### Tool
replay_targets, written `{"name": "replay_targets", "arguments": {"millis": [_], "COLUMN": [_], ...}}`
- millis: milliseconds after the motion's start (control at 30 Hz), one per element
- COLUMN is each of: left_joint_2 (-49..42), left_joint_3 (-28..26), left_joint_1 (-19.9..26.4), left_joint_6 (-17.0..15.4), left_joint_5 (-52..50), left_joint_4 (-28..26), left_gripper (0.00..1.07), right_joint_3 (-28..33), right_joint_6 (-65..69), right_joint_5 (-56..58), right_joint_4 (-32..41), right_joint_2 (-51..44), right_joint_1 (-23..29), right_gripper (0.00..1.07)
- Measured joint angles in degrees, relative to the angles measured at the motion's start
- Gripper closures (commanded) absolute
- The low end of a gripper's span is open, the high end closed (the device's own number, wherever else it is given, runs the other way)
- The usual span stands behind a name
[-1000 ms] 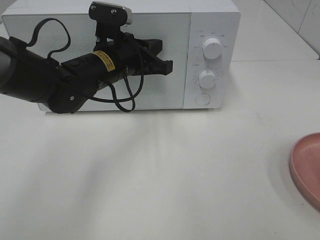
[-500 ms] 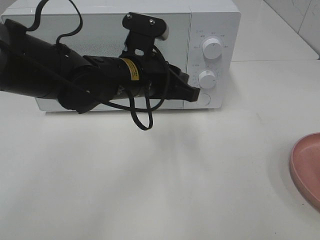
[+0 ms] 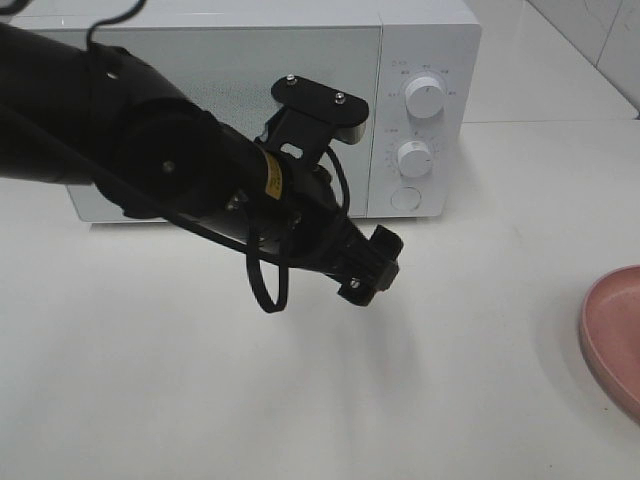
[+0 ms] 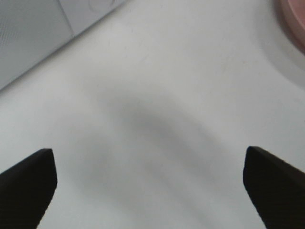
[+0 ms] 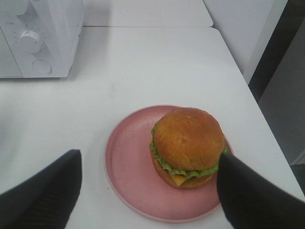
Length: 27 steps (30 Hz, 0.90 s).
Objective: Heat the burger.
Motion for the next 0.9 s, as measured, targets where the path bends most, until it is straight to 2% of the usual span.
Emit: {"name": "replay_targets", "arguments": {"millis": [33, 67, 133, 200, 400, 467, 500, 567, 600, 633, 667, 700, 767, 800, 867, 900], "left_joint_2": [0.0, -1.9, -3.0, -6.1, -9.7, -11.5, -11.5, -13.1, -13.1, -14.1, -14.4, -14.4, -16.0, -16.0, -17.6, -17.6], "left_joint_3": [0.0, 0.0, 0.0, 0.0, 0.0, 0.0, 0.0, 0.0, 0.0, -0.1, -0.1, -0.1, -0.1, -0.1, -0.1, -0.1], "left_joint_1": [0.0, 0.0, 0.0, 0.0, 1.8, 5.7, 5.7, 10.2, 10.2, 14.0, 16.0, 16.0, 21.3, 21.3, 26.4, 26.4], "left_joint_6": [0.0, 0.0, 0.0, 0.2, 0.3, 0.3, 0.3, 0.4, 0.4, 0.7, 0.9, 0.9, 2.0, 2.0, 3.2, 3.2], "left_joint_5": [0.0, 5.6, 8.8, 17.2, 28.8, 33.5, 33.5, 36.8, 36.8, 39.1, 40.0, 40.0, 43.7, 43.7, 47.0, 47.0], "left_joint_4": [0.0, -1.0, -1.4, -1.6, -2.0, -2.3, -2.3, -2.9, -2.9, -4.0, -4.0, -4.0, -4.9, -4.9, -5.2, -5.2], "left_gripper": [0.07, 0.07, 0.07, 0.07, 0.07, 0.07, 0.07, 0.07, 0.07, 0.07, 0.07, 0.07, 0.07, 0.07, 0.07, 0.07], "right_joint_3": [0.0, 0.0, 0.0, 0.0, 0.0, 0.0, 0.0, 0.0, 0.0, 0.0, 0.0, 0.0, 0.0, 0.0, 0.0, 0.0], "right_joint_6": [0.0, 0.0, 0.0, 0.0, 0.0, 0.0, 0.0, 0.0, 0.0, 0.0, 0.0, 0.0, 0.0, 0.0, 0.0, 0.0], "right_joint_5": [0.0, 0.0, 0.0, 0.0, 0.0, 0.0, 0.0, 0.0, 0.0, 0.0, 0.0, 0.0, 0.0, 0.0, 0.0, 0.0], "right_joint_4": [0.0, 0.0, 0.0, 0.0, 0.0, 0.0, 0.0, 0.0, 0.0, 0.0, 0.0, 0.0, 0.0, 0.0, 0.0, 0.0], "right_joint_2": [0.0, 0.0, 0.0, 0.0, 0.0, 0.0, 0.0, 0.0, 0.0, 0.0, 0.0, 0.0, 0.0, 0.0, 0.0, 0.0], "right_joint_1": [0.0, 0.0, 0.0, 0.0, 0.0, 0.0, 0.0, 0.0, 0.0, 0.0, 0.0, 0.0, 0.0, 0.0, 0.0, 0.0], "right_gripper": [0.32, 0.32, 0.32, 0.32, 0.32, 0.32, 0.32, 0.32, 0.32, 0.32, 0.32, 0.32, 0.32, 0.32, 0.32, 0.32]}}
